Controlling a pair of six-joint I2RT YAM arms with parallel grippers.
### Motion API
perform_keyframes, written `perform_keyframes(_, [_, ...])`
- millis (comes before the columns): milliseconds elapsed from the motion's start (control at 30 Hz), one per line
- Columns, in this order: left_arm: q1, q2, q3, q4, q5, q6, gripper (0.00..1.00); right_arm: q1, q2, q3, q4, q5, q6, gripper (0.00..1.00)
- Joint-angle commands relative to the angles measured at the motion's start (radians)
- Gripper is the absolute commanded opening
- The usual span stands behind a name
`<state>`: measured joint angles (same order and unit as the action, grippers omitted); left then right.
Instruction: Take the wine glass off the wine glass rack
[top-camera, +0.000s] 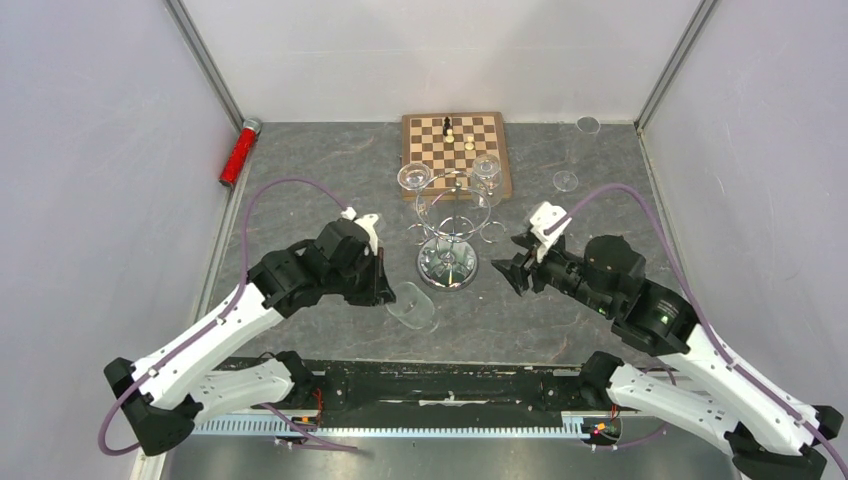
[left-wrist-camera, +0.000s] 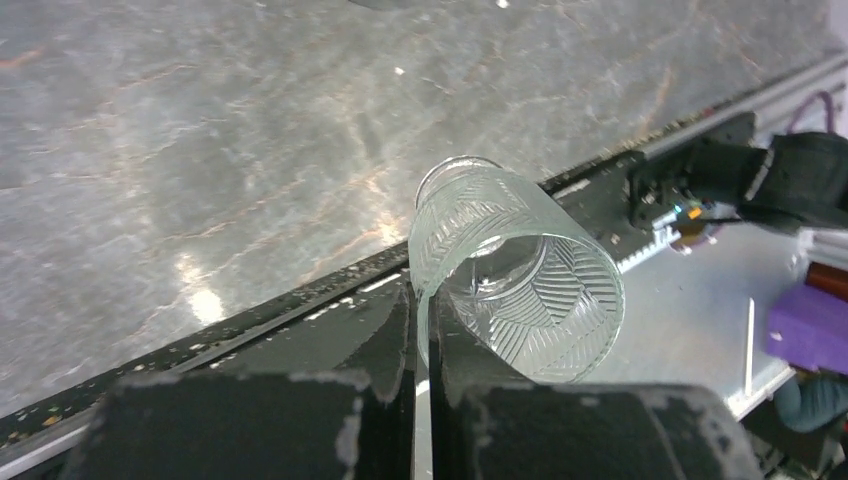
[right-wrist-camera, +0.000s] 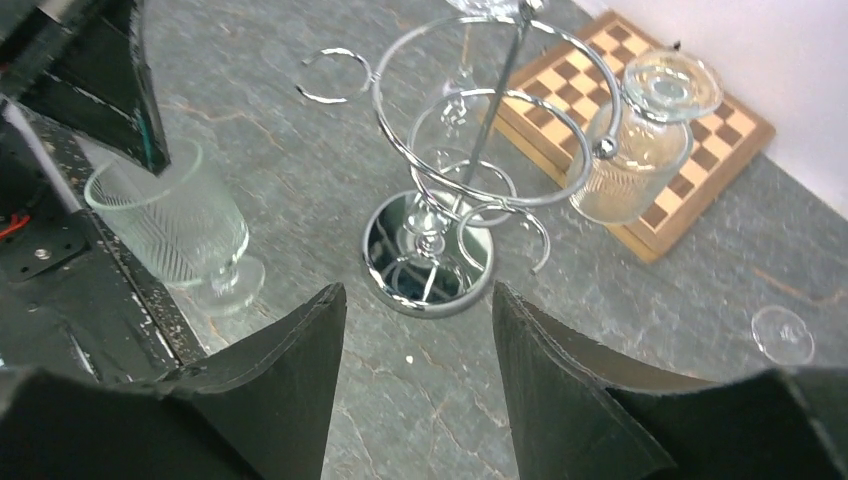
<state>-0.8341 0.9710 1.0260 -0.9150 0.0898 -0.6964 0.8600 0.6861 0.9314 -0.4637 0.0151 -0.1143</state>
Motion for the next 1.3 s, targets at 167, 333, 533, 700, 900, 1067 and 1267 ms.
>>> perform_keyframes(167, [0.222,0.103,0.142,-0.032,-0.086,0.173,0.02,0.0,0.079,0.093,-0.052,0.252,0.077,0.6])
perform_keyframes(333, [0.382,0.191,0.223,-0.039,-0.086,0.25,0.02,-0.001,0.122,0.114,-0.057,0.308,0.111,0.6])
perform_keyframes(533, [0.508,0.285,0.298,-0.036,-0.131,0.305,0.02,-0.001,0.167,0.125,-0.055,0.376,0.147,0.66])
perform_keyframes(700, [0.582,0.362,0.339,-0.033,-0.151,0.327,0.02,-0.003,0.2,0.138,-0.055,0.423,0.168,0.71])
perform_keyframes(900, [0.639,0.439,0.37,-0.008,-0.201,0.335,0.02,-0.004,0.217,0.154,-0.047,0.447,0.212,0.75])
perform_keyframes(1067, [0.662,0.511,0.371,0.067,-0.186,0.316,0.02,-0.004,0.219,0.159,-0.049,0.48,0.23,0.79])
perform_keyframes(1267, [0.689,0.622,0.431,0.12,-0.208,0.311,0.02,-0.004,0.213,0.184,-0.066,0.471,0.201,0.83])
